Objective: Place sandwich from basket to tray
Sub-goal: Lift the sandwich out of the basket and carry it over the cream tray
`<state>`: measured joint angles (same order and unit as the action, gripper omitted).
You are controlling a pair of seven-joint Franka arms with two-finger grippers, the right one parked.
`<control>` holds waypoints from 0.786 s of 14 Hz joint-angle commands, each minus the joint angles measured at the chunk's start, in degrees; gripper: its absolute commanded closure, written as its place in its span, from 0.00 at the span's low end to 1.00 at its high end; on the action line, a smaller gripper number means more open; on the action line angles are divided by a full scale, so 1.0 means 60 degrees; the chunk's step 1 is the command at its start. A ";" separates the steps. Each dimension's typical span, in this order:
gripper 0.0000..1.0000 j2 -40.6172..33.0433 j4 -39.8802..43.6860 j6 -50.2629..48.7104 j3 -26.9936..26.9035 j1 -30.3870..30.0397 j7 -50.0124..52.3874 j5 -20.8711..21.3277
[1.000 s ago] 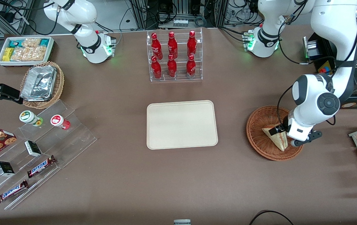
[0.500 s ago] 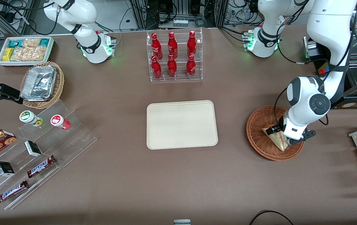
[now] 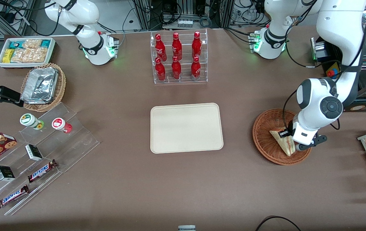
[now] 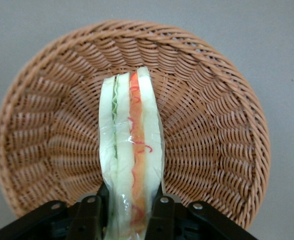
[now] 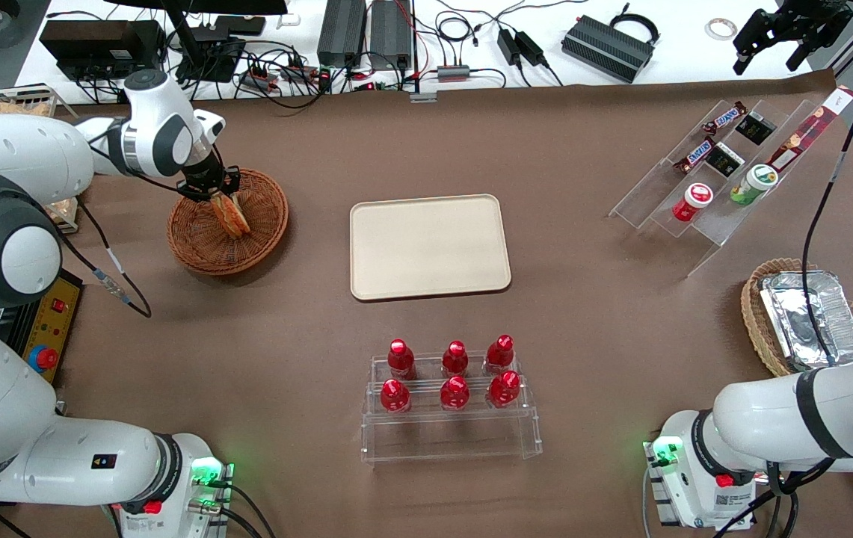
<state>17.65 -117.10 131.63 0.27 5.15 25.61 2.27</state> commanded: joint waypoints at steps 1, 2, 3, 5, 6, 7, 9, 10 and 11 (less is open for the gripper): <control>1.00 -0.0363 0.1185 -0.2007 0.0014 0.0341 0.0067 0.0324; 1.00 -0.0334 0.1786 -0.2828 0.0029 0.0473 0.0082 0.0324; 1.00 -0.0334 0.2270 -0.3402 0.0029 0.0633 0.0082 0.0324; 1.00 -0.0320 0.3223 -0.4428 0.0043 0.0825 0.0096 0.0310; 1.00 -0.0305 0.3677 -0.4882 0.0102 0.0985 0.0140 0.0295; 1.00 -0.0290 0.4044 -0.5206 0.0117 0.1132 0.0169 0.0237; 1.00 -0.0305 0.4617 -0.5793 0.0131 0.1512 0.0388 0.0207; 1.00 -0.0305 0.4837 -0.5969 0.0131 0.1659 0.0404 0.0207; 1.00 -0.0290 0.5085 -0.6160 0.0218 0.1835 0.0419 0.0164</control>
<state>15.07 -90.48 97.81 1.52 13.94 26.79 3.19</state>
